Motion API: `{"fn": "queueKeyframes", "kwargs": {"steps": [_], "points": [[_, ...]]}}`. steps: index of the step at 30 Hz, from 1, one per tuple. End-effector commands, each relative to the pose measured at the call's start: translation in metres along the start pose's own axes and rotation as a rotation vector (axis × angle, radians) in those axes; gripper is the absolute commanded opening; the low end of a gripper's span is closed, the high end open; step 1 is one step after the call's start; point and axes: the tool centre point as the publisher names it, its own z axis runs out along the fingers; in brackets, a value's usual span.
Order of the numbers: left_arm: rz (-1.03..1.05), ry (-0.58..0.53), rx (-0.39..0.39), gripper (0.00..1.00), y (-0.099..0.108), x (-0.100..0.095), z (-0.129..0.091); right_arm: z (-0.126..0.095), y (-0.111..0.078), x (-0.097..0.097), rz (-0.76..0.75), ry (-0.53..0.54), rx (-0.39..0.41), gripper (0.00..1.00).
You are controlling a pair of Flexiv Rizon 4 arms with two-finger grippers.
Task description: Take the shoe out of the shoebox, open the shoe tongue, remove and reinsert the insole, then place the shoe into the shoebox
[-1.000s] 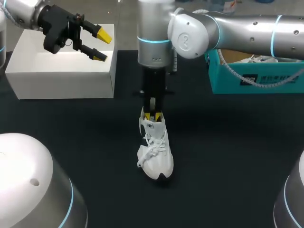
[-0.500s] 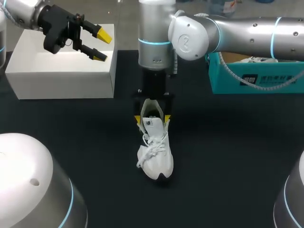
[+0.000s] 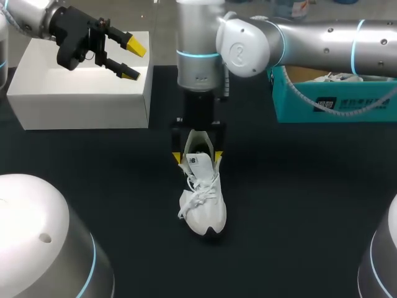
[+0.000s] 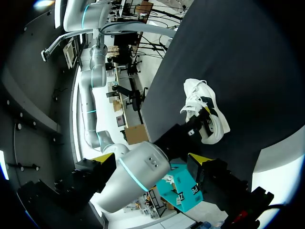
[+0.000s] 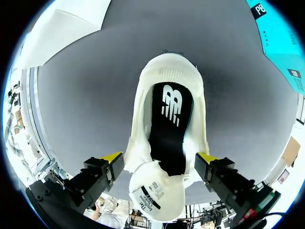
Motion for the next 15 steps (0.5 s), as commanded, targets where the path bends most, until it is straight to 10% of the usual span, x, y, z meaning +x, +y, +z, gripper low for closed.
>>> {"fn": "queueKeyframes", "kwargs": {"steps": [1,15], "points": [[0.001,0.002,0.004,1.00,0.001,0.000,-0.001,-0.002,-0.005,0.002,0.002,-0.004,-0.007,1.00],[0.001,0.002,0.004,1.00,0.001,0.000,-0.001,0.001,-0.024,0.004,0.024,-0.015,0.009,1.00]]}}
